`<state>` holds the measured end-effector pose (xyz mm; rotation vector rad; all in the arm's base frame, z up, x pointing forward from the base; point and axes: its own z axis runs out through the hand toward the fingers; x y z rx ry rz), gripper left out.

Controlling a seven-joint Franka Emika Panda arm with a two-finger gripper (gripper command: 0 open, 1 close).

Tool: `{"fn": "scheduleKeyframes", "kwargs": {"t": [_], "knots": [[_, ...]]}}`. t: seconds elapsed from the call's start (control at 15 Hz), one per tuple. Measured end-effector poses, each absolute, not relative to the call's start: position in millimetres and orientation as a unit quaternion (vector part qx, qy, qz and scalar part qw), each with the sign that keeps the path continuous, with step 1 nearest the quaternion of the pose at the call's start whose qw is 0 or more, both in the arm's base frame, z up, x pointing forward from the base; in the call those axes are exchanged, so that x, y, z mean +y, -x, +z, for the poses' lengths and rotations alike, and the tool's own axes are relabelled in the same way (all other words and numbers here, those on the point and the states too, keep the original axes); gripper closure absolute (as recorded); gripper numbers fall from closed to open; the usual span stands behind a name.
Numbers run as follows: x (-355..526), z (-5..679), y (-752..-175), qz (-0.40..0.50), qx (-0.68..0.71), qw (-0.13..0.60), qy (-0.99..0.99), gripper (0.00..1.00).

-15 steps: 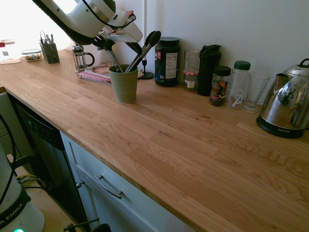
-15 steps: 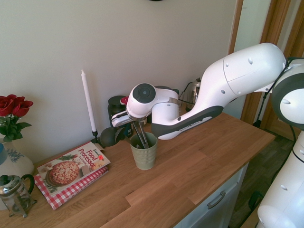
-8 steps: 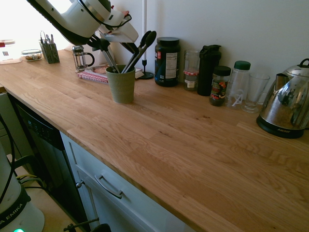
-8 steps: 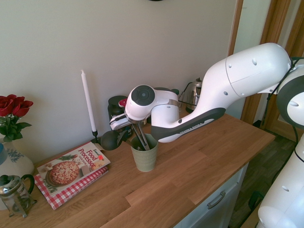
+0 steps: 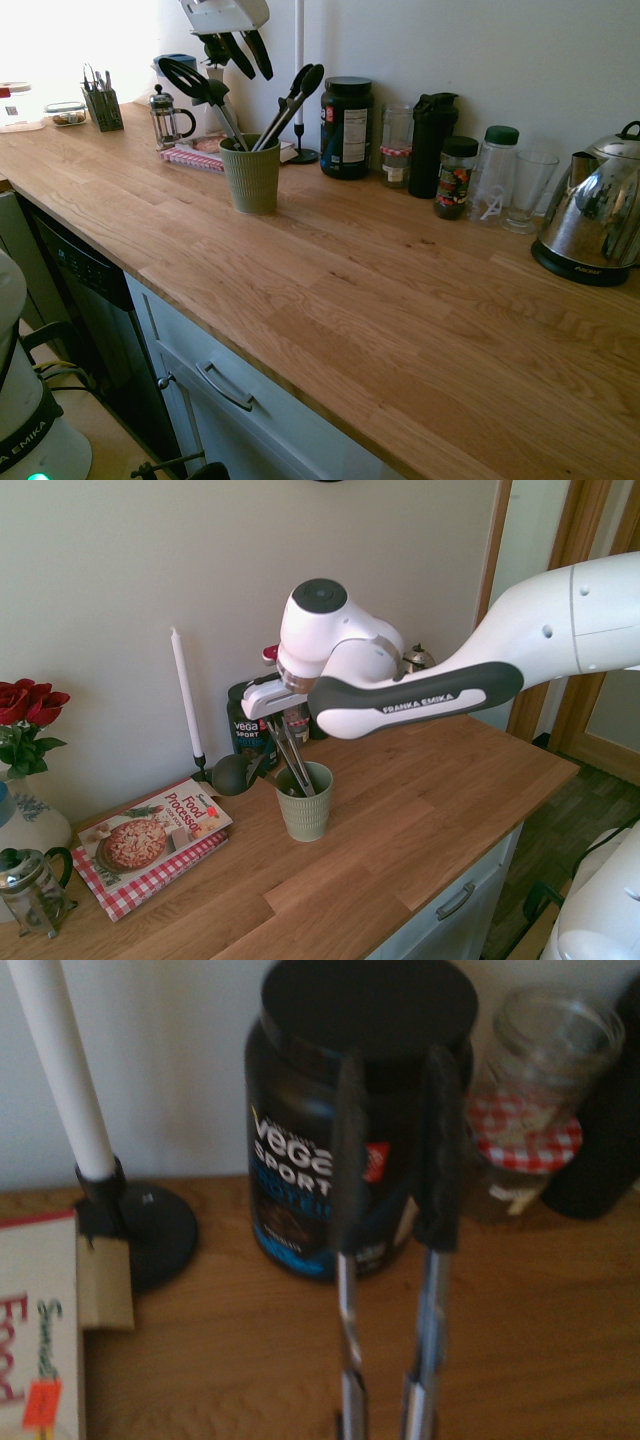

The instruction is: Put the tongs back in the holder

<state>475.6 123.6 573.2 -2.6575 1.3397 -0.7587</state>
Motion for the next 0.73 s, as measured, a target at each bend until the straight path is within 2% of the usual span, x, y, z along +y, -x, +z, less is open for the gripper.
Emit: {"fn": "scheduleKeyframes", "kwargs": {"t": [0.4, 0.73], "knots": [[16.6, 573.7, -436.6, -0.057, 0.353, 0.008, 0.934, 0.00], [-17.5, 564.6, -397.2, -0.013, 0.323, -0.031, 0.946, 0.00]]}}
